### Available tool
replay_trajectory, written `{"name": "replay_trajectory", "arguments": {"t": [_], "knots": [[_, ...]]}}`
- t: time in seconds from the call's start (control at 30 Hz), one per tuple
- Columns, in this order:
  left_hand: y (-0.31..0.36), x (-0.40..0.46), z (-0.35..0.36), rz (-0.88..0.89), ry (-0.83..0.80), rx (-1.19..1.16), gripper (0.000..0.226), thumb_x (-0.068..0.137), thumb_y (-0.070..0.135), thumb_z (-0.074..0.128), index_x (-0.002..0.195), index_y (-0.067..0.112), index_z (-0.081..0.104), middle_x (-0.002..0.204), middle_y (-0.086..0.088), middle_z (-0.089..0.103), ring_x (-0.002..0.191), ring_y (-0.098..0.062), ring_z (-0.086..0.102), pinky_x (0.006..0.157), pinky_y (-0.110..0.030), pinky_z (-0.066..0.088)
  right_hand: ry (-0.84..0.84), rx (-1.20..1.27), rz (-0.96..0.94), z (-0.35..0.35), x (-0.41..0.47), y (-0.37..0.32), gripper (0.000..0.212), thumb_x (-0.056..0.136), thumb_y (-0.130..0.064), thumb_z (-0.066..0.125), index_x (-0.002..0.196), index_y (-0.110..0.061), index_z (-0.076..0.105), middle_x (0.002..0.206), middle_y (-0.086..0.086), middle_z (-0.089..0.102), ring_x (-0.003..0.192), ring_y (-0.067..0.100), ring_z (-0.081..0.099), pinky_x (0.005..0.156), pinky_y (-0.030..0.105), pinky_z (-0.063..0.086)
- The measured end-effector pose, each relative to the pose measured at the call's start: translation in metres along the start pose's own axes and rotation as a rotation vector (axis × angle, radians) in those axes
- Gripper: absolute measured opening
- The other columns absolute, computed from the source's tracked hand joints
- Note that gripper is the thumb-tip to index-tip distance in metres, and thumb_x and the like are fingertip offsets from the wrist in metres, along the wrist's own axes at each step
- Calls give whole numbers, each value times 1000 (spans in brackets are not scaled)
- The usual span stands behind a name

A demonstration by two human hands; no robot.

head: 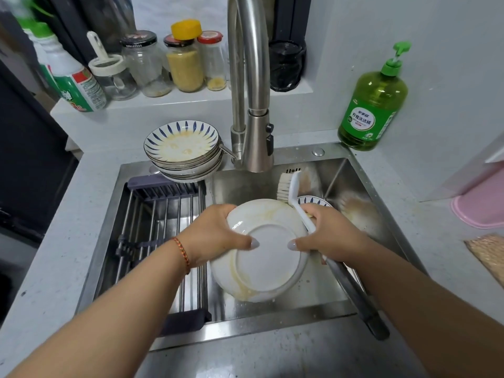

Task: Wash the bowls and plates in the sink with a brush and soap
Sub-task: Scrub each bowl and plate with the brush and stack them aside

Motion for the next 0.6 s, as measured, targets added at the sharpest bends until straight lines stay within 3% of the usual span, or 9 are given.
{"name": "replay_trajectory", "arguments": {"t": [0.13,0.23,0.33,0.4,0.47,0.53,0.6], "knots": [[11,-1,-7,59,62,150,37,59,2,88,89,7,67,86,-10,74,80,-25,71,76,-42,59,77,-85,-18,-4,2,4,29,84,-25,70,111,-26,61,79,-3,66,45,4,54,37,20,42],[10,-6,-14,90,184,131,33,61,0,87,82,15,65,77,0,72,70,-14,68,62,-25,55,69,-157,69,-3,-1,21,21,96,-22,49,115,-23,57,73,-4,63,52,3,50,48,16,39],[8,-10,-15,117,254,174,34,61,3,87,78,19,63,75,5,69,64,-3,63,57,-17,50,-8,-75,134,13,-9,35,18,94,-13,44,92,-23,59,63,-5,60,59,9,49,55,17,40],[9,-11,-9,155,262,248,33,61,7,88,79,20,64,79,5,69,69,-6,63,62,-21,52,0,-21,109,17,-12,29,21,93,-11,46,84,-24,58,62,-2,54,55,6,46,48,9,37],[8,-10,-4,173,279,340,33,57,19,86,81,20,64,82,3,68,76,-14,64,68,-30,53,24,24,68,16,-11,18,25,92,-12,50,106,-30,61,63,-1,52,49,5,44,45,11,37],[6,-9,1,174,288,398,35,51,31,75,82,18,65,81,1,68,78,-18,64,68,-34,53,21,-23,23,18,-15,3,47,92,-18,53,135,-36,49,68,-5,58,40,3,45,48,18,40],[4,-7,4,169,294,400,32,48,34,69,77,21,63,78,2,67,76,-19,64,65,-33,51,-34,-175,-83,29,-22,-14,58,91,-25,51,144,-42,34,91,-7,64,45,1,49,56,24,43]]}}
Point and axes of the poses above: each hand's wrist, its own x-axis towards the middle knuckle, its own z-axis out of the palm, y = z × x, the point moved 6 cm from there along x, towards the middle knuckle
